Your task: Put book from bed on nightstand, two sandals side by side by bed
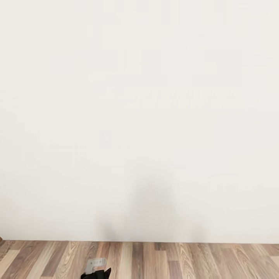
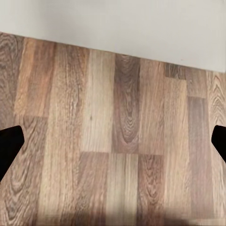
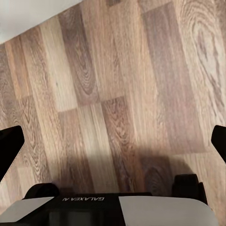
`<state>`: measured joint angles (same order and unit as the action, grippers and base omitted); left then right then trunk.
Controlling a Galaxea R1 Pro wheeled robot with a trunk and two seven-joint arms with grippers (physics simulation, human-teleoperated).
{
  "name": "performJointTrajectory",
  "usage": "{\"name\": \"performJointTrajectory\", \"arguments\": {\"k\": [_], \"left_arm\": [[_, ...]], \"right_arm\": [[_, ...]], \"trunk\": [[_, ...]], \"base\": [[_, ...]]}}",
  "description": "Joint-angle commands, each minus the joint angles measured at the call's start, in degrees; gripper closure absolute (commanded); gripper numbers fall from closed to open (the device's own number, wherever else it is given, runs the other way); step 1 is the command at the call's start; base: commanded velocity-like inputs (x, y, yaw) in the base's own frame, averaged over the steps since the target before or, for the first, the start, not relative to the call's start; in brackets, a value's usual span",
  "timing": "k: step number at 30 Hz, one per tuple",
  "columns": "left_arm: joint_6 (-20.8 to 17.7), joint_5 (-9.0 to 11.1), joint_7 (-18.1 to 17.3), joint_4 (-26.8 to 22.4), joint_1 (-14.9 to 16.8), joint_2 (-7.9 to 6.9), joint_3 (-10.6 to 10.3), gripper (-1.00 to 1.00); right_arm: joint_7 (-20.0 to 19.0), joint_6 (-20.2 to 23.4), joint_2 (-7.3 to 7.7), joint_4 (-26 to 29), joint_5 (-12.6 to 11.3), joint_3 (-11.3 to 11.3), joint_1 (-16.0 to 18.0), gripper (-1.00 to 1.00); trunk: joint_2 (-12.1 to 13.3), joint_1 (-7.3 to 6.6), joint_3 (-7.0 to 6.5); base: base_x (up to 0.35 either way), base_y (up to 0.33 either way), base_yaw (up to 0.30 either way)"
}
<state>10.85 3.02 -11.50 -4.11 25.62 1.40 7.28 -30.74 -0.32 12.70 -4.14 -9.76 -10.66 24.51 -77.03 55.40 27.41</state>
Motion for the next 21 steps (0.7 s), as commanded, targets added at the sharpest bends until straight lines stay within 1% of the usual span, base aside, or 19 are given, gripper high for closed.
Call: {"name": "performJointTrajectory", "arguments": {"k": [1,16,21], "left_arm": [[0.1,0.3,-0.4,0.1,0.0,0.02,0.4,-1.0],[0.1,0.3,-0.4,0.1,0.0,0.01,0.4,-1.0],[0.1,0.3,-0.4,0.1,0.0,0.01,0.4,-1.0]], "right_arm": [[-0.3,0.0,0.03,-0.2,-0.5,-0.1,0.1,-1.0],[-0.3,0.0,0.04,-0.2,-0.5,-0.1,0.1,-1.0],[-0.3,0.0,0.04,-0.1,-0.5,-0.1,0.1,-1.0]], "trunk": [[0.0,0.03,0.06],[0.0,0.03,0.06],[0.0,0.03,0.06]], "base": [[0.328,0.0,0.0],[0.328,0.0,0.0],[0.28,0.0,-0.112]]}}
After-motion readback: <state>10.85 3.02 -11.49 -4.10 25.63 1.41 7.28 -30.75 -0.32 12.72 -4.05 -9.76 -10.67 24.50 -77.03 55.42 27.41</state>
